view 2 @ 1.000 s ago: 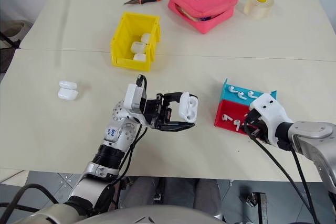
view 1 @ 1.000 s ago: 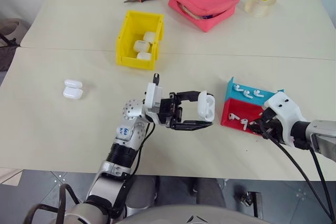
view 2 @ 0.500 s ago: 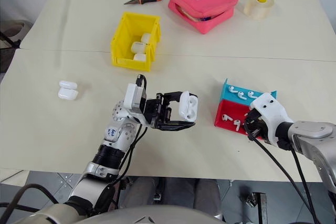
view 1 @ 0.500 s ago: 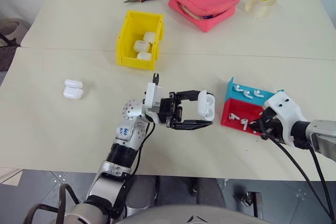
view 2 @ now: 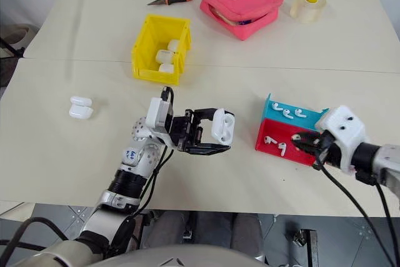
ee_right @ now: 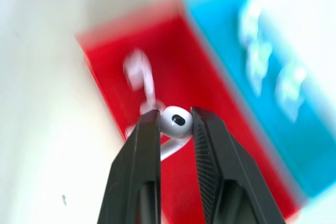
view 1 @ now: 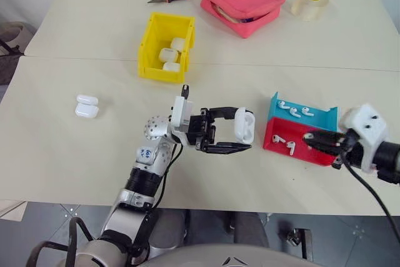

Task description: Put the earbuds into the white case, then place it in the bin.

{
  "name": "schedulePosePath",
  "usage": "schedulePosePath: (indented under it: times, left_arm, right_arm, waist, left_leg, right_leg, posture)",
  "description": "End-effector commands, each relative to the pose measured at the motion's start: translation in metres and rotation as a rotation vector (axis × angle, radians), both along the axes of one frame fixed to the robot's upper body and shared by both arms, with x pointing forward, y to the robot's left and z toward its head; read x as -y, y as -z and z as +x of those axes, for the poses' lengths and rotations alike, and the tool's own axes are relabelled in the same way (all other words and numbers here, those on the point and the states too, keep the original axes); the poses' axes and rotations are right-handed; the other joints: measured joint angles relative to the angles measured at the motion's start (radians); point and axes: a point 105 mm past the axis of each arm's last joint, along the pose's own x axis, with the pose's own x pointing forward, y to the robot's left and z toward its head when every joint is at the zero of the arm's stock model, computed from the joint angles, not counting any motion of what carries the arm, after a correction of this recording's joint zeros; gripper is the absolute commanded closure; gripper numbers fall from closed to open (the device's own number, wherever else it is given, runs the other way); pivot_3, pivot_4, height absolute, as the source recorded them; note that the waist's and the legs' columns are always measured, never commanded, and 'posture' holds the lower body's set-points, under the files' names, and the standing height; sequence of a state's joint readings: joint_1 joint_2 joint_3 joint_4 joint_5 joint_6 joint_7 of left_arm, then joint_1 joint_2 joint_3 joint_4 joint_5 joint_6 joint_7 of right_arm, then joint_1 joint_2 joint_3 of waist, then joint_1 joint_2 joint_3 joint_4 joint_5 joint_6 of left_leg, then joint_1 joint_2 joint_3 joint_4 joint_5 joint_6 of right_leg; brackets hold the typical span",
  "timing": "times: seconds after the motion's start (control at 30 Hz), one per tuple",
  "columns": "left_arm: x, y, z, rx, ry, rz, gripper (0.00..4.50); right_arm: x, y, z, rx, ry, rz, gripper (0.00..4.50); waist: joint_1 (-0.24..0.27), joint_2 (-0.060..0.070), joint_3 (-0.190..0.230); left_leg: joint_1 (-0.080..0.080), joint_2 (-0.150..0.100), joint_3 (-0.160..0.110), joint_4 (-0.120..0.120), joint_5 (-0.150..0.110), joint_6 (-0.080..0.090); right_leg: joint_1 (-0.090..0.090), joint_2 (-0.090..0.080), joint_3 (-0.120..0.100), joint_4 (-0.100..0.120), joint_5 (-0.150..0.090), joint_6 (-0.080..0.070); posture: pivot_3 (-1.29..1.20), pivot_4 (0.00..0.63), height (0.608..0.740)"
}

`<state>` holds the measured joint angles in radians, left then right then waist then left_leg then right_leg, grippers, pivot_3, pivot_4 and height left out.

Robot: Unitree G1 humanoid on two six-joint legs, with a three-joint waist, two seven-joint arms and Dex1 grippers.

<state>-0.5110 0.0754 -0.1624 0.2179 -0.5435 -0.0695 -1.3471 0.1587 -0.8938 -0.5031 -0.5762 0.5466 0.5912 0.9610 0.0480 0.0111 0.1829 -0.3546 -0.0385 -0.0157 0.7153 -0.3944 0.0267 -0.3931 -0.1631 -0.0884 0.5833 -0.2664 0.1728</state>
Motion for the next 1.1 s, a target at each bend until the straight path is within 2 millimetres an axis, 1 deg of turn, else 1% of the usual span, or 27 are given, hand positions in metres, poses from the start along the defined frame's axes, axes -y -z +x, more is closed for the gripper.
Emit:
schedulePosePath:
  times: [0.03, 0.07, 0.2, 0.3, 0.37, 0.43, 0.63, 1.1]
  left_arm:
    - [0.0, -0.007, 0.005, -0.032, 0.014, -0.012, 1.69]
    - [-0.001, -0.008, 0.006, -0.045, 0.013, -0.021, 1.69]
    - [-0.002, -0.008, 0.007, -0.087, 0.058, 0.021, 1.69]
    - [-0.004, -0.009, 0.008, -0.099, 0.07, 0.039, 1.69]
    - [-0.005, -0.009, 0.008, -0.11, 0.085, 0.05, 1.69]
    - [-0.006, -0.01, 0.008, -0.12, 0.099, 0.058, 1.69]
    - [-0.006, -0.014, 0.008, -0.127, 0.122, 0.063, 1.69]
    - [-0.006, -0.021, 0.006, -0.137, 0.142, 0.032, 1.69]
  right_arm:
    - [-0.023, -0.033, -0.007, 0.218, -0.146, 0.168, 4.01]
    - [-0.028, -0.035, -0.007, 0.236, -0.161, 0.196, 4.01]
    - [-0.059, -0.048, -0.008, 0.36, -0.251, 0.33, 4.01]
    - [-0.076, -0.049, -0.009, 0.388, -0.298, 0.371, 4.01]
    - [-0.091, -0.05, -0.008, 0.439, -0.335, 0.392, 4.01]
    - [-0.101, -0.05, -0.006, 0.472, -0.358, 0.406, 4.01]
    - [-0.109, -0.045, -0.004, 0.523, -0.382, 0.429, 4.01]
    - [-0.104, -0.026, 0.005, 0.538, -0.34, 0.425, 4.01]
  waist:
    - [-0.002, 0.0, 0.0]
    - [-0.002, 0.0, 0.0]
    - [-0.008, 0.0, 0.0]
    - [-0.009, 0.0, 0.0]
    - [-0.013, 0.0, 0.0]
    - [-0.019, 0.001, 0.0]
    - [-0.023, 0.001, 0.0]
    - [-0.024, 0.001, 0.0]
  left_leg:
    - [0.0, 0.0, -0.001, 0.0, 0.0, 0.0]
    - [0.0, 0.0, -0.001, 0.0, 0.0, 0.0]
    - [0.001, 0.0, -0.003, 0.0, 0.0, 0.0]
    - [0.0, 0.0, -0.004, 0.0, 0.0, -0.001]
    - [0.0, 0.0, -0.004, 0.0, 0.0, 0.0]
    - [0.0, 0.0, -0.004, 0.0, 0.0, 0.0]
    - [0.0, 0.0, -0.003, 0.0, 0.0, -0.001]
    - [0.0, 0.0, -0.002, 0.0, 0.0, -0.001]
  right_leg:
    - [0.0, 0.0, 0.0, 0.0, 0.0, 0.0]
    - [0.0, 0.0, 0.0, 0.0, 0.0, 0.0]
    - [0.0, 0.0, 0.0, 0.0, 0.0, 0.0]
    - [0.0, 0.0, 0.0, 0.001, 0.0, 0.0]
    - [0.0, 0.0, 0.001, 0.001, 0.0, 0.0]
    - [-0.001, 0.0, 0.001, 0.001, 0.0, 0.0]
    - [-0.001, 0.0, 0.001, 0.001, 0.0, 0.0]
    - [-0.001, 0.0, 0.0, 0.001, 0.0, 0.0]
  posture:
    - [0.0, 0.15, 0.74]
    - [0.0, 0.15, 0.74]
    - [0.0, 0.15, 0.74]
    - [0.0, 0.15, 0.74]
    - [0.0, 0.15, 0.74]
    - [0.0, 0.15, 0.74]
    - [0.0, 0.15, 0.74]
    - [0.0, 0.15, 0.74]
